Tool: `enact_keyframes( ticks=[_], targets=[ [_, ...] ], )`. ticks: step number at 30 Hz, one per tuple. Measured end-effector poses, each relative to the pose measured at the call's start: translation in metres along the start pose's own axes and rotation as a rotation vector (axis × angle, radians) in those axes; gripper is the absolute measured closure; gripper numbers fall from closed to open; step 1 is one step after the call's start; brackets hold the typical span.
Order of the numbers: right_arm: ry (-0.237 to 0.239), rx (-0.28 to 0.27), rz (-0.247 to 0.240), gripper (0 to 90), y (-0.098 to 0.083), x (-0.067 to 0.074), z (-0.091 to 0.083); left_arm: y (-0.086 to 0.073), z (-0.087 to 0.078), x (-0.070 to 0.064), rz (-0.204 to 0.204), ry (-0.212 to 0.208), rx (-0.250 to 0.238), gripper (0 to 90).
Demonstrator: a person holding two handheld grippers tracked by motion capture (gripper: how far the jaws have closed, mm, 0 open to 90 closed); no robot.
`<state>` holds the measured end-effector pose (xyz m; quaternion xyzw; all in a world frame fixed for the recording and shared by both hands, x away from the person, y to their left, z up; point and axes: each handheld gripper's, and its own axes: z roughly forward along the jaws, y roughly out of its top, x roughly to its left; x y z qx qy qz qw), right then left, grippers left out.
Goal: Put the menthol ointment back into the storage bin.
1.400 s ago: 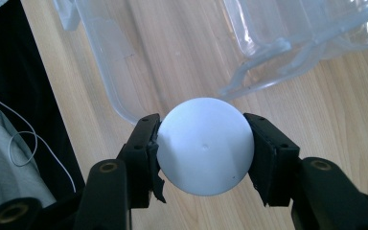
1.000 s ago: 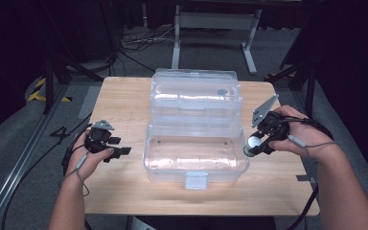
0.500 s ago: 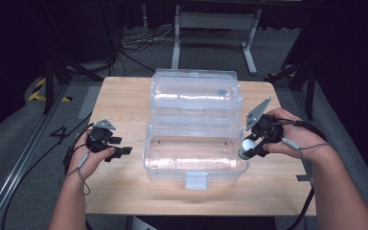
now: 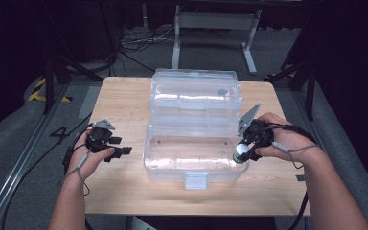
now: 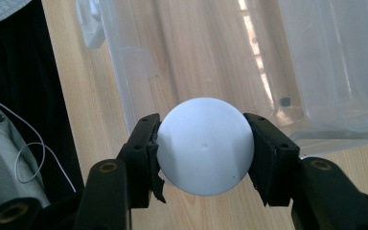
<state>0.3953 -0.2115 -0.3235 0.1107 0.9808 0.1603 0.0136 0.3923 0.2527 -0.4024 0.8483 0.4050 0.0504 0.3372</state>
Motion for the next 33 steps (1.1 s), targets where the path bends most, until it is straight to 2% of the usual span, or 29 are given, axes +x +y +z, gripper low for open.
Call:
enact_keyframes(
  ticks=[13, 33],
  targets=[
    [0.02, 0.052, -0.011, 50.1, 0.001, -0.001, 0.025, 0.0, 0.0, 0.0, -0.001, -0.002, 0.005, 36.3],
    [0.04, 0.104, -0.018, 50.1, 0.001, -0.004, 0.049, 0.0, 0.001, 0.0, 0.0, -0.004, 0.01, 36.2]
  ],
)
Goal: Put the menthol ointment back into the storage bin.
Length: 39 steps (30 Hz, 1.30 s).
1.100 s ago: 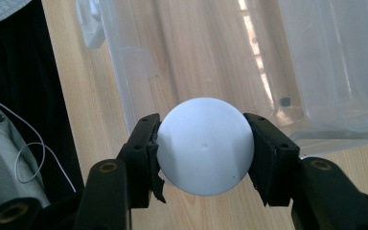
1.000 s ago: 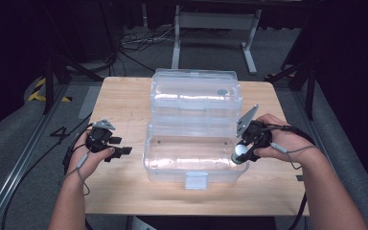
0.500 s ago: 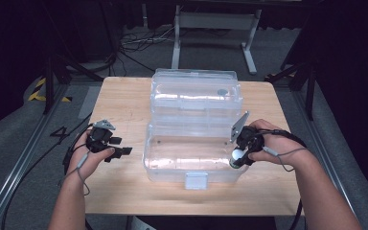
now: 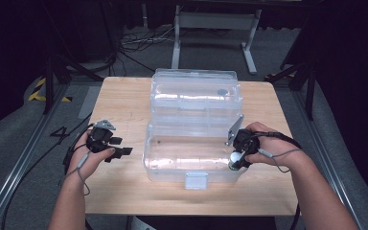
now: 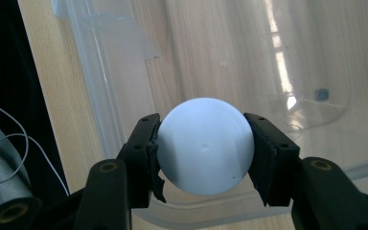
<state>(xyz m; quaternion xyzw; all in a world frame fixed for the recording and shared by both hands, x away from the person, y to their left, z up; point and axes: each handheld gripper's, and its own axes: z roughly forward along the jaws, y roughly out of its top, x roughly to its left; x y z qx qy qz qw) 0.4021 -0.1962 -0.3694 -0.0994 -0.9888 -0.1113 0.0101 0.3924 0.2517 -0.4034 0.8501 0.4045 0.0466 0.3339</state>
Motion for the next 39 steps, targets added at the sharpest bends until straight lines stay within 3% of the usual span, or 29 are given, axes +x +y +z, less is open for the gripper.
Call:
enact_keyframes(
  ticks=[13, 39],
  targets=[
    [0.011, 0.051, -0.003, 50.1, 0.004, -0.002, 0.018, 0.0, 0.001, 0.001, 0.001, -0.003, 0.0, 36.0],
    [0.028, 0.114, -0.01, 50.1, 0.009, -0.005, 0.036, 0.001, 0.003, 0.001, 0.006, -0.009, 0.008, 35.8]
  ],
)
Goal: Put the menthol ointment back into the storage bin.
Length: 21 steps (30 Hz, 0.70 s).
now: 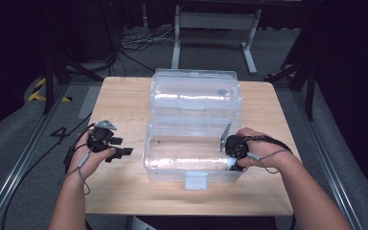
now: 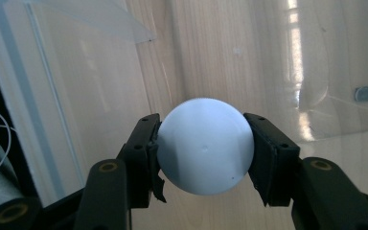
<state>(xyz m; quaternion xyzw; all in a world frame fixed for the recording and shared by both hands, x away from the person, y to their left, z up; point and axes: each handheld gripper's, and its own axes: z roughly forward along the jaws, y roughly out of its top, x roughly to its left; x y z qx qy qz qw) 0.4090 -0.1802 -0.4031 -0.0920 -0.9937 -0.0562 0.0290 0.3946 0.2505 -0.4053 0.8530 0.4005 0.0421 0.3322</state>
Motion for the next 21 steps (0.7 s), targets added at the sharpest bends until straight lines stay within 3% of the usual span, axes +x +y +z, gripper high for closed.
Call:
enact_keyframes(
  ticks=[21],
  targets=[
    [-0.003, 0.061, -0.009, 50.1, 0.0064, -0.0016, 0.0034, 0.0004, 0.0019, -0.0006, 0.001, -0.005, 0.011, 35.1]
  ],
)
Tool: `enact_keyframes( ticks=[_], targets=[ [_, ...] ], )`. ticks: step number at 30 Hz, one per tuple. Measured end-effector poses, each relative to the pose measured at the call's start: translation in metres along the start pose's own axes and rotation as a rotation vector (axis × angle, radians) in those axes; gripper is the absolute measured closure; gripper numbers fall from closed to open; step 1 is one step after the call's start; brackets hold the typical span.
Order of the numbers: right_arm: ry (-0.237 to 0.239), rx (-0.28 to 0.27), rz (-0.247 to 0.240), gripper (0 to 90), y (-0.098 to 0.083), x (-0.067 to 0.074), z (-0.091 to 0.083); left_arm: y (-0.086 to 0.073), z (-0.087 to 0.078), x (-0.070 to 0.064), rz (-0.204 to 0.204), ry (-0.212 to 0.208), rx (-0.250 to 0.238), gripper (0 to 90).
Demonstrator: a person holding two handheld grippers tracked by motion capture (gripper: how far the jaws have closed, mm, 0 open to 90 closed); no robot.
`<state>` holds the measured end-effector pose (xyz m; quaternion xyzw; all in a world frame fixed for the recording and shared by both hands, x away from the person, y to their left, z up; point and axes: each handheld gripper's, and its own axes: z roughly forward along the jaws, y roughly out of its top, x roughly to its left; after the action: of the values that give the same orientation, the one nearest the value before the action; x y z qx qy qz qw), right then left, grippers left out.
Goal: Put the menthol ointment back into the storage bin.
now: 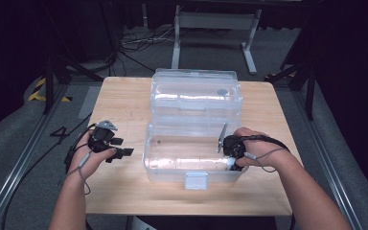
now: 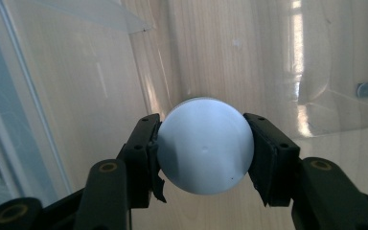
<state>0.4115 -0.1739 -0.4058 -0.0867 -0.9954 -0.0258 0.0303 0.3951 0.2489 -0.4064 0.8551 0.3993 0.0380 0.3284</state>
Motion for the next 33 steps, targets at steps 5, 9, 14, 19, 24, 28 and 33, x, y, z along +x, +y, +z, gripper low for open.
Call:
enact_keyframes(
  ticks=[5, 9, 14, 19, 24, 28, 33],
  targets=[
    [0.001, 0.015, -0.005, 50.0, 0.0013, -0.0004, -0.0002, 0.0, -0.0002, -0.0004, -0.001, 0.001, 0.0, 35.1],
    [0.001, 0.018, -0.003, 50.0, 0.0013, -0.0005, -0.0003, 0.0, -0.0002, -0.0004, -0.002, 0.0, 0.001, 35.1],
    [0.003, 0.018, 0.007, 49.9, 0.0008, -0.0003, 0.0, -0.0001, -0.0001, -0.0002, 0.001, -0.001, 0.003, 35.1],
    [0.006, 0.019, 0.009, 49.7, 0.0002, -0.0006, -0.0001, 0.0, 0.0008, -0.0005, 0.003, -0.002, 0.002, 35.1],
    [0.008, 0.016, 0.005, 48.7, -0.0003, -0.0009, -0.0005, 0.0005, 0.0025, -0.0014, 0.005, -0.01, 0.009, 35.1],
    [0.008, 0.001, 0.006, 48.6, -0.0012, -0.0009, -0.0004, 0.0004, 0.0021, -0.0013, 0.005, -0.003, 0.007, 35.1],
    [0.005, -0.006, 0.003, 47.0, -0.0019, -0.0009, -0.0017, 0.0005, 0.0019, -0.0014, 0.005, -0.004, 0.006, 35.1]
  ],
)
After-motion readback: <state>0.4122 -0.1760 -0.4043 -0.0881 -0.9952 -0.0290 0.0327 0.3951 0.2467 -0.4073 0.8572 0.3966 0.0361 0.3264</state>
